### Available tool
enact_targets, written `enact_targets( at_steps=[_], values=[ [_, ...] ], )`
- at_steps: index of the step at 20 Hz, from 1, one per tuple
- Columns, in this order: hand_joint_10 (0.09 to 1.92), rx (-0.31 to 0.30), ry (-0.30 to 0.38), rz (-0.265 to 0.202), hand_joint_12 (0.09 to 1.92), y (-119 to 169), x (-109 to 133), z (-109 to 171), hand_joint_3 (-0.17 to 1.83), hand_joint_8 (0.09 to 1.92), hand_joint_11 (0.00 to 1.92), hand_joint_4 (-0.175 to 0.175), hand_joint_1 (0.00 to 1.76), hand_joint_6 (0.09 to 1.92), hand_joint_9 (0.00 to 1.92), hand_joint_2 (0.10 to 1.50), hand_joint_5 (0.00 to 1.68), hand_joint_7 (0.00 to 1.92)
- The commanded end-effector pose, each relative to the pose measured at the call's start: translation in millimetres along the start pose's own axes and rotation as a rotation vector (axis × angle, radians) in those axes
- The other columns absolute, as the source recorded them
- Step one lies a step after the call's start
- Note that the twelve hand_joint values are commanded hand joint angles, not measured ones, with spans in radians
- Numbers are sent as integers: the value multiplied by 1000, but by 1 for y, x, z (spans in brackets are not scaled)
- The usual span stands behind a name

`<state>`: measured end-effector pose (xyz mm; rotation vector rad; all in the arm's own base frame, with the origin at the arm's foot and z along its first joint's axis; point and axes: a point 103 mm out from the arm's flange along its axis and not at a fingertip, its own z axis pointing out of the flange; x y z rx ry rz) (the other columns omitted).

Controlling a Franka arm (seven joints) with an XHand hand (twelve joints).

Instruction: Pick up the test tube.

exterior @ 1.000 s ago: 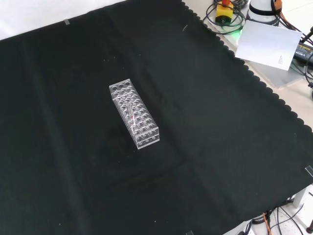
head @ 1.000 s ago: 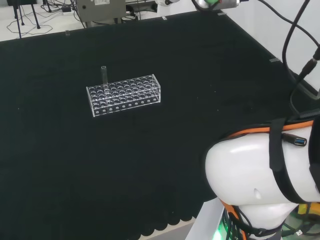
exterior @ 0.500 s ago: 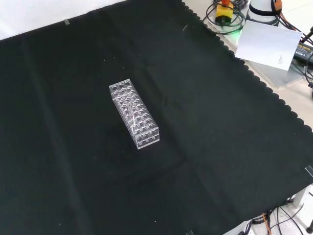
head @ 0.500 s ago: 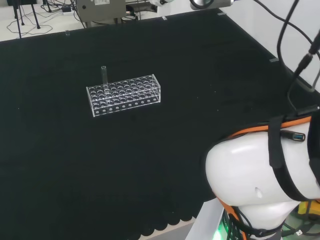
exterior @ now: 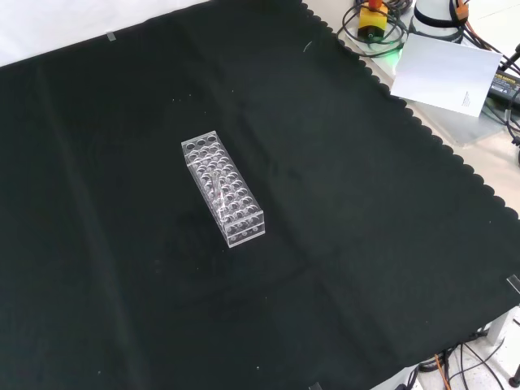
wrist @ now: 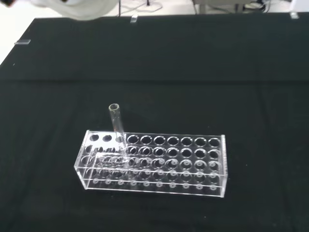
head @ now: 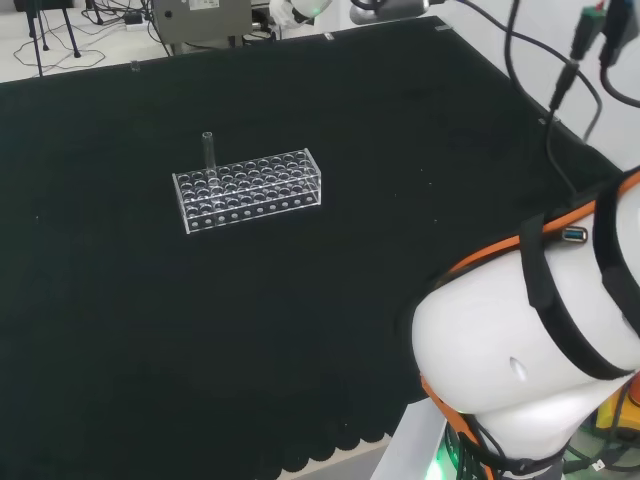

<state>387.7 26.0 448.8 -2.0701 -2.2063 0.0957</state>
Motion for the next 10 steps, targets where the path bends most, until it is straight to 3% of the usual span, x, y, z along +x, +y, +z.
enact_targets(
  at_steps=[1,10],
  values=[
    [988,45,5,-75,1540,43,16,6,587,966,97,-124,785,166,317,715,324,259],
    [979,127,-9,-123,1535,86,35,26,605,961,104,-127,793,168,330,707,336,280]
  ],
)
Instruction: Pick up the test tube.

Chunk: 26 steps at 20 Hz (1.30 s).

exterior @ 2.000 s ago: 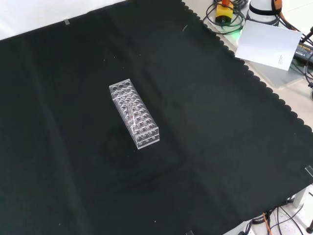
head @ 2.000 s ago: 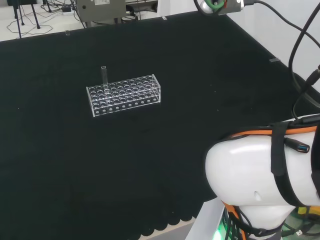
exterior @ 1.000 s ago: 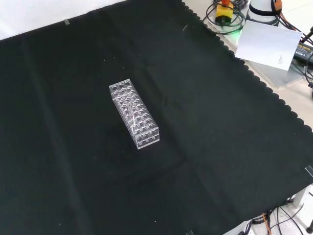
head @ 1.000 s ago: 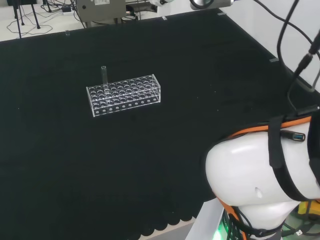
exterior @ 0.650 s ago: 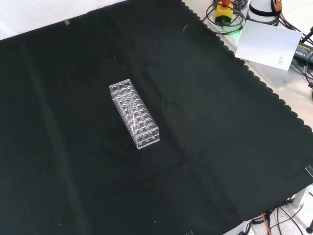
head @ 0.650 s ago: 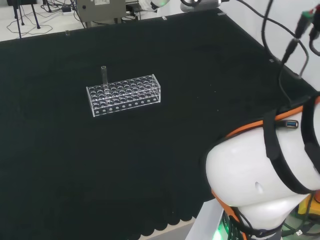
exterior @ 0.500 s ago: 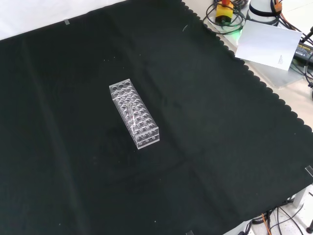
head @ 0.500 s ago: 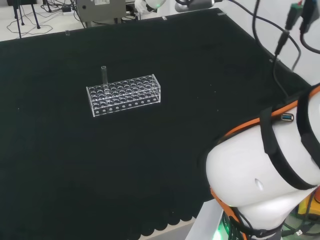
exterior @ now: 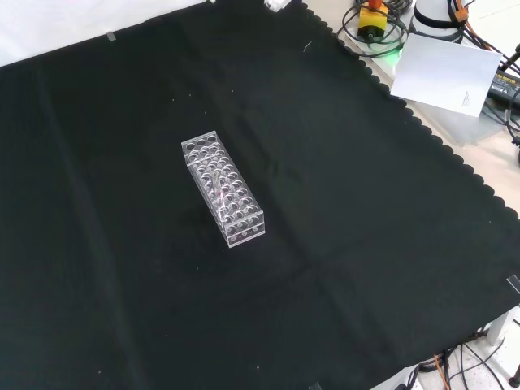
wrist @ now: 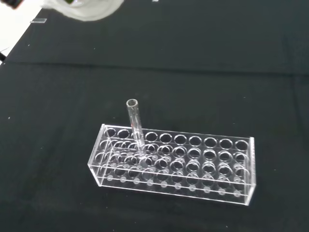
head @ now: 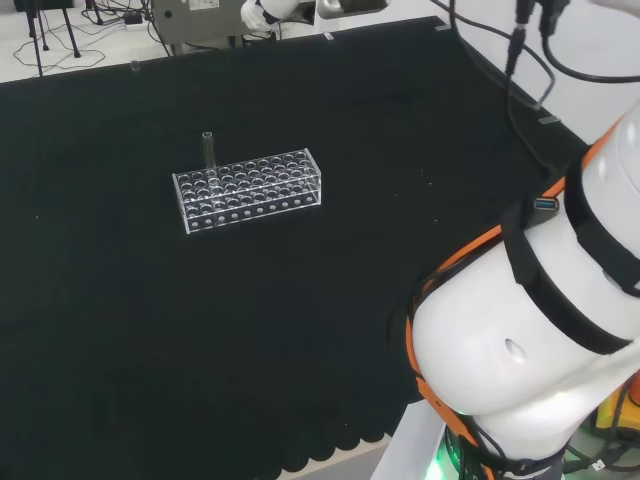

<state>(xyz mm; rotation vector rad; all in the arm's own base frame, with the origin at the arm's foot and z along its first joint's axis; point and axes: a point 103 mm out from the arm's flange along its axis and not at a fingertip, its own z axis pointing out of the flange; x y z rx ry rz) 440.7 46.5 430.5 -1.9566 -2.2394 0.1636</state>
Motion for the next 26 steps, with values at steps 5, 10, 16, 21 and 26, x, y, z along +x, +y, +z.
enact_targets(
  at_steps=[5,10,16,21,26],
  values=[
    [978,111,-9,-63,1535,56,21,28,610,963,105,-128,795,170,333,705,340,289],
    [978,164,-27,-73,1535,82,26,46,613,966,105,-131,802,172,337,703,344,300],
    [978,233,-54,-74,1534,111,27,68,616,966,106,-133,809,173,343,700,345,308],
    [980,283,-57,-70,1534,132,24,87,621,970,114,-139,816,177,363,701,349,328],
    [977,322,-67,-69,1532,149,23,105,625,971,128,-145,822,185,381,701,360,350]
  ],
)
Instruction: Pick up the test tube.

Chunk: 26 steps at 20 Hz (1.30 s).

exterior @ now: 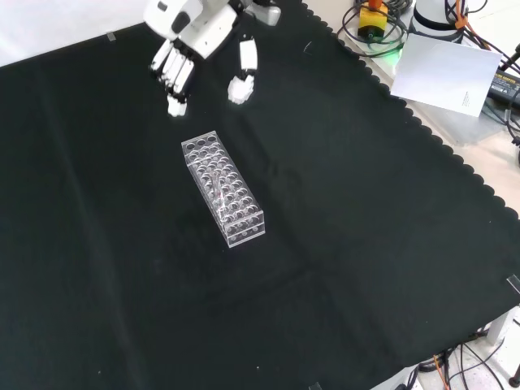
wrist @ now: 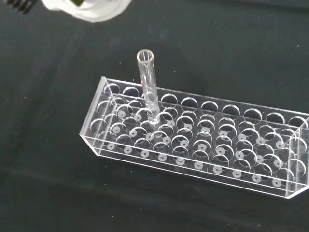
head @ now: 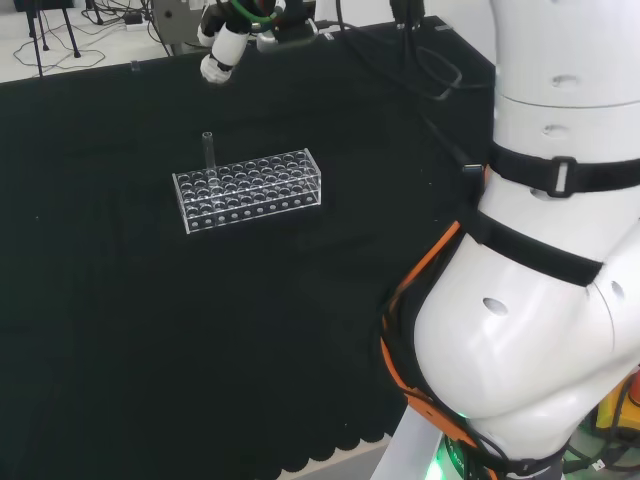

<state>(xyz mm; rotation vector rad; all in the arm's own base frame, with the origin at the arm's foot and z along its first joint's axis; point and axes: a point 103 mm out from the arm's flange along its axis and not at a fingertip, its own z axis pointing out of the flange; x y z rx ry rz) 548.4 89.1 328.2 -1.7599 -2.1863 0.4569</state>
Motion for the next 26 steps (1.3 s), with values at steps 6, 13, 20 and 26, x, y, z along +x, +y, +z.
enact_targets(
  at_steps=[6,13,20,26],
  values=[
    [967,123,-22,-9,1524,41,2,37,630,968,136,-156,828,205,403,701,380,381],
    [956,175,-16,-13,1519,53,2,57,633,970,143,-171,838,242,432,701,415,442],
    [935,213,-14,-26,1509,66,10,75,633,954,159,-175,852,371,468,701,393,505],
    [928,216,18,-17,1498,80,17,88,644,959,186,-175,884,513,505,691,372,555]
  ],
)
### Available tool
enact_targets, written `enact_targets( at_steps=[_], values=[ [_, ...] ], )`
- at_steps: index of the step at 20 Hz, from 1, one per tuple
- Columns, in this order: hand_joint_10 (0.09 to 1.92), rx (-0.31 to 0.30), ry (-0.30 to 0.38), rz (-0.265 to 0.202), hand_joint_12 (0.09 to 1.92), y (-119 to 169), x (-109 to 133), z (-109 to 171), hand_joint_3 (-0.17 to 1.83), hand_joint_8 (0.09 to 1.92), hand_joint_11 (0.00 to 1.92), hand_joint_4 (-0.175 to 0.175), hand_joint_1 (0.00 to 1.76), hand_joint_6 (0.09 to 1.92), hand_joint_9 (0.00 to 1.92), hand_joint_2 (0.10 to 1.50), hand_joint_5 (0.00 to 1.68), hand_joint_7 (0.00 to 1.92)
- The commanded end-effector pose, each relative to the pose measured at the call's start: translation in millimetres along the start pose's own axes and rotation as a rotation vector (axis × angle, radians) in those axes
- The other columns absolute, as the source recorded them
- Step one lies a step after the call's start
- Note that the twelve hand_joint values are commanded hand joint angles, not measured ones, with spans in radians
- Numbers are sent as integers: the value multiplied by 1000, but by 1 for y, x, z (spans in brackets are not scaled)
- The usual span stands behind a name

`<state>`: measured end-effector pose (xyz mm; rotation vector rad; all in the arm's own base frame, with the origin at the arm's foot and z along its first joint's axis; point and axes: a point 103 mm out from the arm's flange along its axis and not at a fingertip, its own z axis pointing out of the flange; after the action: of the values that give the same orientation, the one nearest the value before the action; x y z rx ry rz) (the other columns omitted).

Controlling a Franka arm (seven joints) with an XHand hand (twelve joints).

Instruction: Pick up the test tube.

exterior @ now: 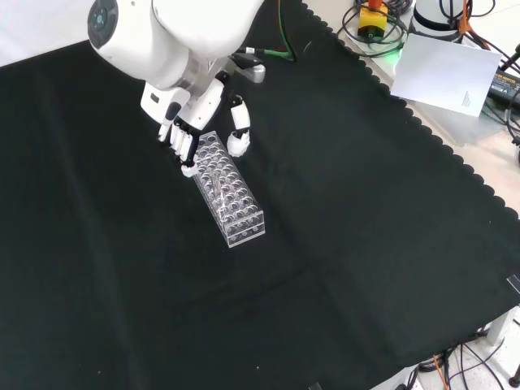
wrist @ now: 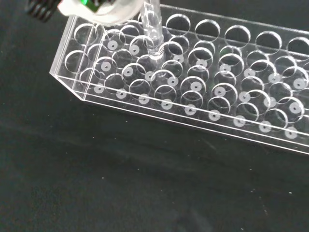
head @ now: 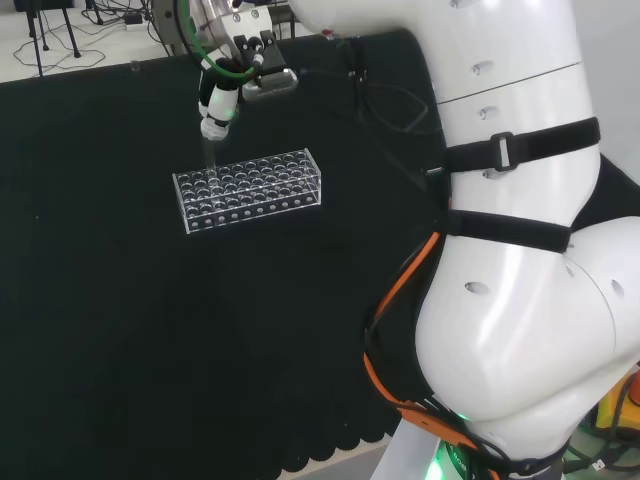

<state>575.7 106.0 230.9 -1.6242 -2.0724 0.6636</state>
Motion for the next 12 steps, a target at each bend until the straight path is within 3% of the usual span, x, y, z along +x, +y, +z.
enact_targets(
  at_steps=[1,5,12],
  values=[
    [920,-3,24,3,1489,15,10,10,653,955,208,-175,902,556,527,685,383,584],
    [887,3,18,8,1465,23,14,14,697,944,280,-175,971,723,609,648,423,682],
    [877,6,26,13,1455,27,15,16,718,949,320,-175,1017,820,655,616,469,741]
  ],
)
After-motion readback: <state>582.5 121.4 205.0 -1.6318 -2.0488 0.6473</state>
